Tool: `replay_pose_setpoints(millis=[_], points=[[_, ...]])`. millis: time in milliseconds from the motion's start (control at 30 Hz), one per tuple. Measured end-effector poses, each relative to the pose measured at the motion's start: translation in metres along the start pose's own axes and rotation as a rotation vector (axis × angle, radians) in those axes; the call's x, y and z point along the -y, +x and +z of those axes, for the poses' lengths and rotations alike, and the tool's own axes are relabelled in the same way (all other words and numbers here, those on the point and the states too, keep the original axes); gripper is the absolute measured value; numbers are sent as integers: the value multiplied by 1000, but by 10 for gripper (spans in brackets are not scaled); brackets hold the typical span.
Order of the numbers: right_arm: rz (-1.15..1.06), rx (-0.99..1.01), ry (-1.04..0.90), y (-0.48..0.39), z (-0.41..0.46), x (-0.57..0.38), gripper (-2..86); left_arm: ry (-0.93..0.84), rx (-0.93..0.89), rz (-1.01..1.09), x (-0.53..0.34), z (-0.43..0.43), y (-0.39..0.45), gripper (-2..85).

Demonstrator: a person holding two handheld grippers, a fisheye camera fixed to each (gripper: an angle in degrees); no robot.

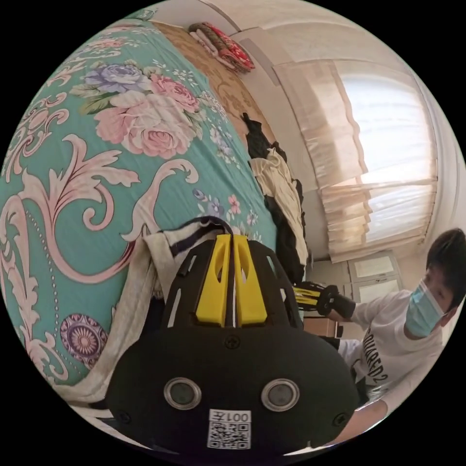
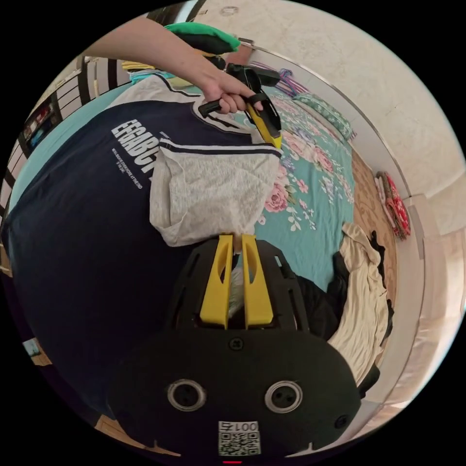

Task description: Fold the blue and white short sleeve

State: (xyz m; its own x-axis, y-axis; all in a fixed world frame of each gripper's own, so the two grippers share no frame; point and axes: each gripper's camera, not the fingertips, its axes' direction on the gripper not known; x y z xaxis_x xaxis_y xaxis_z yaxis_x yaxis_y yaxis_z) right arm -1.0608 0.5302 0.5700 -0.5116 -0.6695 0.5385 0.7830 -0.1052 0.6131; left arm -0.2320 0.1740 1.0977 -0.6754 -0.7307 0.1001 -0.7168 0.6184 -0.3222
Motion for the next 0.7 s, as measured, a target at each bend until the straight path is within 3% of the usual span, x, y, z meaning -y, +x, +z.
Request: replay_pose_setpoints(millis=[133,267,367,567,700], points=[[135,77,55,18,-7,-21,25,7,-31,-15,17,10,-2,-8],[276,105,8,30,5,-36,19,-120,119,24,37,38,3,-9],[300,94,15,29,5,-40,17,-137,102,26,37,39,-2,-9],[382,137,9,34,11,-53,14,-94,92,43,18,36,-5,-5],[422,121,-48,42,-4,-62,12,60,92,66,-17,5,1,25]])
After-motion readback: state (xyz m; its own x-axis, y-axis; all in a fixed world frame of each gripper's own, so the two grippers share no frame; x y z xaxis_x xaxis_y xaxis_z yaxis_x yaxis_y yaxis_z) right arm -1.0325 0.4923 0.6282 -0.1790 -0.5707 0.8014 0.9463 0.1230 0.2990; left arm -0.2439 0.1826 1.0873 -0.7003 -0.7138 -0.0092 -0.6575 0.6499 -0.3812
